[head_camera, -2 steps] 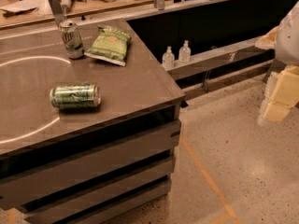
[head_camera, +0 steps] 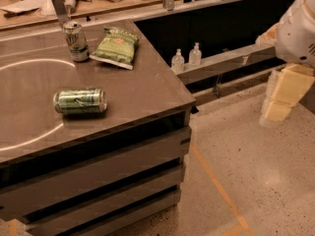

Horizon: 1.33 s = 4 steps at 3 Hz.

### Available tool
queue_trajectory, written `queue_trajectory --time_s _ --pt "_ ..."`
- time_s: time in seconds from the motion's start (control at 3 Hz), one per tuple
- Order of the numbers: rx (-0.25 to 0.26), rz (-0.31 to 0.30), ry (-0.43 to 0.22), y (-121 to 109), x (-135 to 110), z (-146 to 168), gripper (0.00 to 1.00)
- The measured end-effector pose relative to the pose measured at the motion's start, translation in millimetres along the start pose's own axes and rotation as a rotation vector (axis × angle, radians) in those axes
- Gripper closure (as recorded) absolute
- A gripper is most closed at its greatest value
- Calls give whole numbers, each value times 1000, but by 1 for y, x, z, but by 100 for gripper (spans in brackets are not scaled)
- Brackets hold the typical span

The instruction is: Place green can upright

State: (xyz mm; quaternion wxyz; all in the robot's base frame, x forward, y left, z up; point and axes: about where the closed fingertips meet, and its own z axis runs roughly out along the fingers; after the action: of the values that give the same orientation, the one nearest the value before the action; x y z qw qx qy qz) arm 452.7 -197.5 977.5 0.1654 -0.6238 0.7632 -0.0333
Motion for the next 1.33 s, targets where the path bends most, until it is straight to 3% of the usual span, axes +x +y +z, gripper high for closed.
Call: queue_trajectory --time_s 0.67,1.0,1.33 --pt "-38 -226 -71 -23 -105 35 0" --pt "-61 -307 -108 -30 -168 54 0" --pt "-90 -355 -102 -31 -224 75 0"
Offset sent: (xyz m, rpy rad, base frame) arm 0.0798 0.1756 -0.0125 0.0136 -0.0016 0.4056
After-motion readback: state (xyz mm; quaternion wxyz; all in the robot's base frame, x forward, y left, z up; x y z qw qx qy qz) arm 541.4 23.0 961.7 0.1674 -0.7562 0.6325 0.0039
